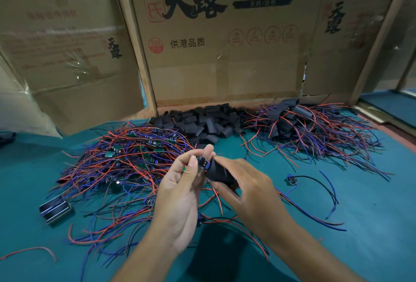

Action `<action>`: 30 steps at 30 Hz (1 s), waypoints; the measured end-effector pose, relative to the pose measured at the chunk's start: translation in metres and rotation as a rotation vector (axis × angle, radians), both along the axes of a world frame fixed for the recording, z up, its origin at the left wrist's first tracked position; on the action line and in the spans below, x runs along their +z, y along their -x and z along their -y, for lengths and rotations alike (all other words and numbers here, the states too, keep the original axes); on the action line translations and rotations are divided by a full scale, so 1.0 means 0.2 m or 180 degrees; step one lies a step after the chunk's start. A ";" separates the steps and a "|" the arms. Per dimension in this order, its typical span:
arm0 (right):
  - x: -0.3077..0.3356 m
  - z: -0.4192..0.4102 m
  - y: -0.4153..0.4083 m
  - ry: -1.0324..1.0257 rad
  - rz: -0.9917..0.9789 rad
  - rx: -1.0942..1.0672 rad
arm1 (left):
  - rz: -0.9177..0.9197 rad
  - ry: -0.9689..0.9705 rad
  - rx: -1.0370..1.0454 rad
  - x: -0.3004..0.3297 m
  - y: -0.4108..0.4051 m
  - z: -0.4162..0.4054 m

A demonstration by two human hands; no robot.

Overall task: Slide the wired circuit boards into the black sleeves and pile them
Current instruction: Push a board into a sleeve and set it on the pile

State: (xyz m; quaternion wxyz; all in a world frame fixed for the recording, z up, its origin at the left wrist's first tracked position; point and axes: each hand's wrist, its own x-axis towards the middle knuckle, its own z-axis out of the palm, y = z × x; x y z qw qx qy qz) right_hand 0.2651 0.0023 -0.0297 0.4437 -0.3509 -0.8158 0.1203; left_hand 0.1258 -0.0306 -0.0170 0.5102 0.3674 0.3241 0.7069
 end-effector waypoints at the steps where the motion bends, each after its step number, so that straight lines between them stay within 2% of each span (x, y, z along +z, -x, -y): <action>1: 0.00 0.00 0.00 0.0001 0.0001 0.0015 | 0.0031 -0.0007 -0.0014 0.00 0.00 0.00; 10: 0.01 0.01 0.00 -0.0176 -0.0240 -0.0056 | -0.0357 0.0031 0.0270 -0.02 0.00 0.00; 21: 0.00 -0.01 -0.01 -0.0575 0.0086 -0.0075 | -0.1030 0.0050 0.0853 -0.02 0.03 0.01; 30: 0.00 -0.03 -0.02 -0.0513 -0.0033 -0.0133 | -0.0992 -0.0001 0.0975 -0.01 0.02 0.01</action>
